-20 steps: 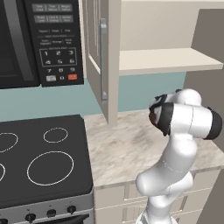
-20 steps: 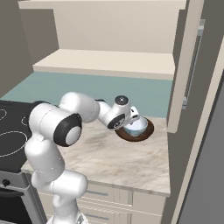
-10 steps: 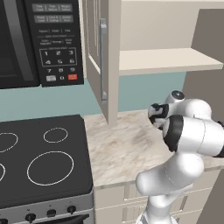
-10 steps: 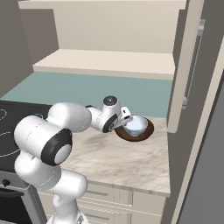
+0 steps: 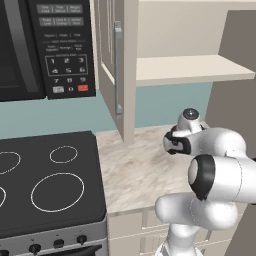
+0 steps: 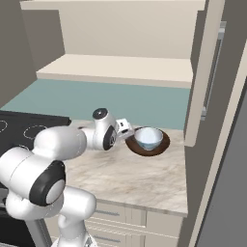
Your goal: Pick up the bowls on the counter and stack them on top of one another in the open cabinet. Place the smaller bowl on top of the larger bowl.
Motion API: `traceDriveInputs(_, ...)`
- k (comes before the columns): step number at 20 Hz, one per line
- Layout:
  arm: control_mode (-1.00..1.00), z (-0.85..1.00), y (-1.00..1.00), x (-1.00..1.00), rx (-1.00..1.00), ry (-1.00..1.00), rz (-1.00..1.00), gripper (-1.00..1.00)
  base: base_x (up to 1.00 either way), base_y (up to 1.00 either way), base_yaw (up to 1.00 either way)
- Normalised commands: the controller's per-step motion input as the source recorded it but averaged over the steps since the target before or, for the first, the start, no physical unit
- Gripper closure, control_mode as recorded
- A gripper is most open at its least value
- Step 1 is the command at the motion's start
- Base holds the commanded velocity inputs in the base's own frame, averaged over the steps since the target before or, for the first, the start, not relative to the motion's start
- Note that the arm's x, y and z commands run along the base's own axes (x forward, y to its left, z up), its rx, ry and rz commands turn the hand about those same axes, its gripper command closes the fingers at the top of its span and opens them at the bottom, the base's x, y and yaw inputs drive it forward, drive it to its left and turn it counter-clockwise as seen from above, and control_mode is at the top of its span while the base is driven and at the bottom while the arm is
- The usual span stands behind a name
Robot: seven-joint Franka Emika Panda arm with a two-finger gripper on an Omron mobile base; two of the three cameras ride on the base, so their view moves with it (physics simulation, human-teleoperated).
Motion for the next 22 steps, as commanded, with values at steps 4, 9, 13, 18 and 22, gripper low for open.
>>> traceDriveInputs(4,-1.0,0.0,0.18,0.07,-0.03,0.0,-0.03,-1.0,0.0,0.0,0.0)
traceDriveInputs(9,-1.0,-0.06,0.1,0.25,-0.01,0.0,0.0,-1.0,0.0,0.0,0.0)
traceDriveInputs(13,-1.0,-0.06,0.09,0.23,0.0,0.0,0.0,-1.0,0.0,0.0,0.0)
traceDriveInputs(18,-1.0,-0.12,0.08,0.2,-0.02,0.0,0.0,-1.0,0.0,0.0,0.0)
traceDriveInputs(22,-1.0,-0.23,0.0,0.23,-0.04,0.0,-0.01,-1.0,0.0,0.0,0.0)
